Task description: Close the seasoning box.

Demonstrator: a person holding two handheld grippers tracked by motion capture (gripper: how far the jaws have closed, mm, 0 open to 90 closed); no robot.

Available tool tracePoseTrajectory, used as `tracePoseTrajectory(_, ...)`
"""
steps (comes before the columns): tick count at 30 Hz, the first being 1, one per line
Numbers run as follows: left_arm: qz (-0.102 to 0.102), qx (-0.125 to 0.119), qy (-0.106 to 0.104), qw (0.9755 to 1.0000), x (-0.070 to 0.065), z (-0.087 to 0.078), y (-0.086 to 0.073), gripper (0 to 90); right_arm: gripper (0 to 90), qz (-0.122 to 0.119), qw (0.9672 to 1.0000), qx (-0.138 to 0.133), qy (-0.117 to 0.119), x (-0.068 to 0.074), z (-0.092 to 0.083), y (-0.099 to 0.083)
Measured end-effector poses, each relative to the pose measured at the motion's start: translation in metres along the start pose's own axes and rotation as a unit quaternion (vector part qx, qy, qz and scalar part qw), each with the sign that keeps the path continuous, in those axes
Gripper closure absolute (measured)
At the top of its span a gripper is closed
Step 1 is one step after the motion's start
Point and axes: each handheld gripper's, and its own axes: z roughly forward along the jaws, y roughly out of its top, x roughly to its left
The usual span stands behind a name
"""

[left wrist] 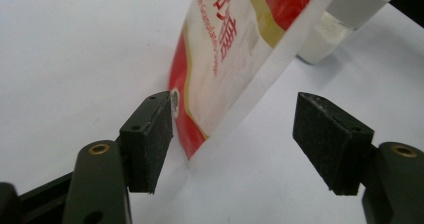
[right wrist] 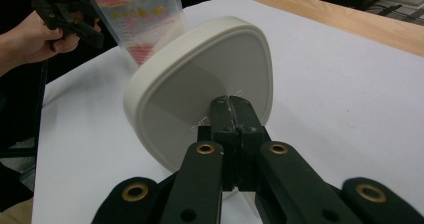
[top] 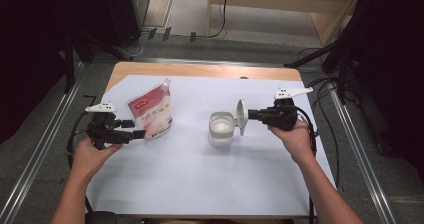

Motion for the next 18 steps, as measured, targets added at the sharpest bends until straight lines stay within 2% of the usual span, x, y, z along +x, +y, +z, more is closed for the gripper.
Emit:
tracePoseTrajectory(11,-0.004,-0.002,0.007,1.0000,0.002,-0.002,-0.003,33.7,90.0,-0.007,0.9998,0.011,0.012,0.006,0.025,0.006)
tracePoseTrajectory(16,-0.004,-0.001,0.003,1.0000,0.002,-0.001,-0.003,33.4,89.9,-0.013,0.9996,0.020,0.017,0.010,0.033,0.006)
tracePoseTrajectory(18,-0.002,0.001,0.007,1.0000,0.002,-0.001,-0.003,33.2,87.2,-0.013,0.9995,0.023,0.017,0.011,0.034,0.005)
